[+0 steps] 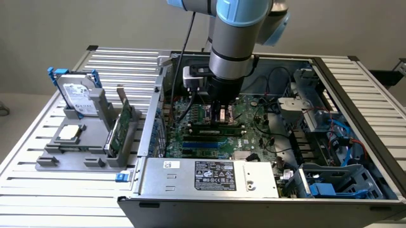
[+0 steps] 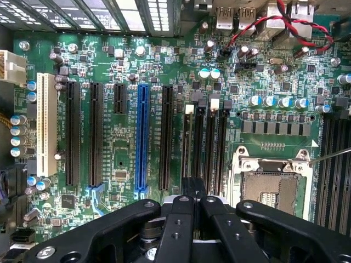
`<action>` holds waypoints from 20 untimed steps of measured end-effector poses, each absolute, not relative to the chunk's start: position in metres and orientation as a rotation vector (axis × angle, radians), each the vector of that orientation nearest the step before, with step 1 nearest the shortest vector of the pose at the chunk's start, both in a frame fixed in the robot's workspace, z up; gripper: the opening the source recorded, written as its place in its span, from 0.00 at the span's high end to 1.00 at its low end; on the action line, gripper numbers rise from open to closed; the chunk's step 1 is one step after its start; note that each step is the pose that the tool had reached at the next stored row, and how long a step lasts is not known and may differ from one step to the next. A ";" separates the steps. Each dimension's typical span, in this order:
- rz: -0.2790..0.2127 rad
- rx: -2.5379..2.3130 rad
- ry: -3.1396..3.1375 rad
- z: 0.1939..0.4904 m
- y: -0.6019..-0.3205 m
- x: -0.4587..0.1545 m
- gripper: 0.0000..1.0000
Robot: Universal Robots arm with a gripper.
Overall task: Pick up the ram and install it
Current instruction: 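Press down the ram until it locks into place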
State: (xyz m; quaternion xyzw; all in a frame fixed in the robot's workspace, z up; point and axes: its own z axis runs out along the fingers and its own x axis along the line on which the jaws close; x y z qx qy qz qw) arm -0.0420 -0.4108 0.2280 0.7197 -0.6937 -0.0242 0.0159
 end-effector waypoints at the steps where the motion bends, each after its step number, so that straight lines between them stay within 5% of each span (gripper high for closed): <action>1: -0.075 2.237 -2.156 0.232 -0.411 -0.042 0.89; 20: -0.091 2.229 -2.149 0.262 -0.411 -0.024 0.89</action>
